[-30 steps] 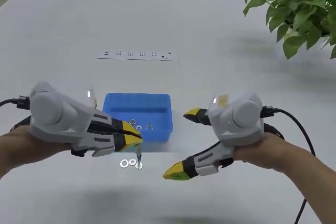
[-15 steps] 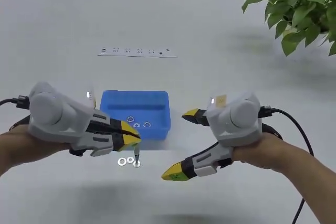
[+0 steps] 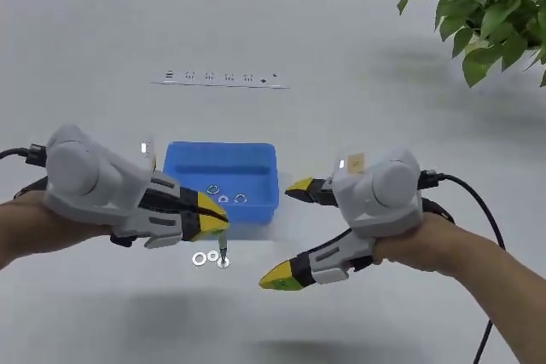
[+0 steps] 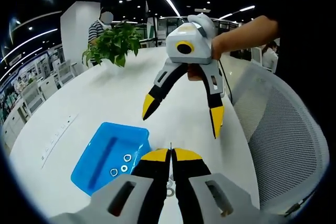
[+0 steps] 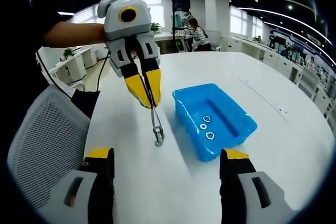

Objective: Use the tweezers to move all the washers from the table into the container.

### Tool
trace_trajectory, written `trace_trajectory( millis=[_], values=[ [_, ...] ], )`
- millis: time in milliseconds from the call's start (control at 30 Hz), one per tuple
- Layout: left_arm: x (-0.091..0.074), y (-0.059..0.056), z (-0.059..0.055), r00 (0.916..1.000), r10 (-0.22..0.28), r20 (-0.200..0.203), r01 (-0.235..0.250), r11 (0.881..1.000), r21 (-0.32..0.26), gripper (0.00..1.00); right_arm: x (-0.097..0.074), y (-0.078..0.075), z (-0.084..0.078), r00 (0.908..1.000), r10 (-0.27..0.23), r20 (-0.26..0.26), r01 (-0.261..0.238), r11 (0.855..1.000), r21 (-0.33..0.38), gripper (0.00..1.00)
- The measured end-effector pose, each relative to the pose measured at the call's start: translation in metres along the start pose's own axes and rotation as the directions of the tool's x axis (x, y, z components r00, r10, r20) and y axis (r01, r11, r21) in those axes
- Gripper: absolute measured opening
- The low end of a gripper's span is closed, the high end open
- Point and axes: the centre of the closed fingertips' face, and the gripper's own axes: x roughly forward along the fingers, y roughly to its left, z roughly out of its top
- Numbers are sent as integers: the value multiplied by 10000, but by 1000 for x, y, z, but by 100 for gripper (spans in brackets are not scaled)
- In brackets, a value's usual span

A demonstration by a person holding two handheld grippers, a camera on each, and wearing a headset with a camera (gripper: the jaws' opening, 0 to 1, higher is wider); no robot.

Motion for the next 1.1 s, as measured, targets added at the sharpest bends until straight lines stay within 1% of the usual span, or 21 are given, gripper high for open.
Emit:
trace_trajectory(
  millis=[67,200,300,367,433,667,767,933,1033,1100],
  values=[
    [0,-1,0,9999,-160,-27,160,9999,60,6,2,1,2,9999,113,53,-112,9998,-142,80],
    [1,-2,1,9994,-331,-136,334,9993,180,6,8,5,5,9991,422,62,-419,9983,-397,70],
    [1,-3,0,9985,-489,-259,496,9983,311,6,13,4,8,9989,452,87,-448,9981,-428,65],
    [1,-3,0,9976,-591,-373,606,9973,407,6,16,3,11,9988,466,124,-457,9970,-631,60],
    [1,-3,0,9967,-663,-474,685,9965,476,6,20,5,14,9977,651,197,-636,9957,-680,56],
    [0,-2,-1,9941,-850,-673,891,9942,604,6,33,8,17,9956,924,147,-904,9904,-1050,44],
    [-1,-3,-2,9927,-936,-764,987,9929,657,6,38,11,17,9935,1135,116,-1113,9866,-1189,37],
    [-1,-2,-2,9914,-1029,-806,1087,9915,714,6,48,16,15,9899,1417,-58,-1408,9773,-1585,29],
    [-1,-2,-2,9909,-1064,-818,1122,9912,699,6,53,17,14,9891,1459,-178,-1465,9691,-1984,24],
    [-1,-2,-2,9904,-1110,-826,1169,9907,701,6,57,17,14,9887,1484,-229,-1499,9665,-2083,22]
  ],
)
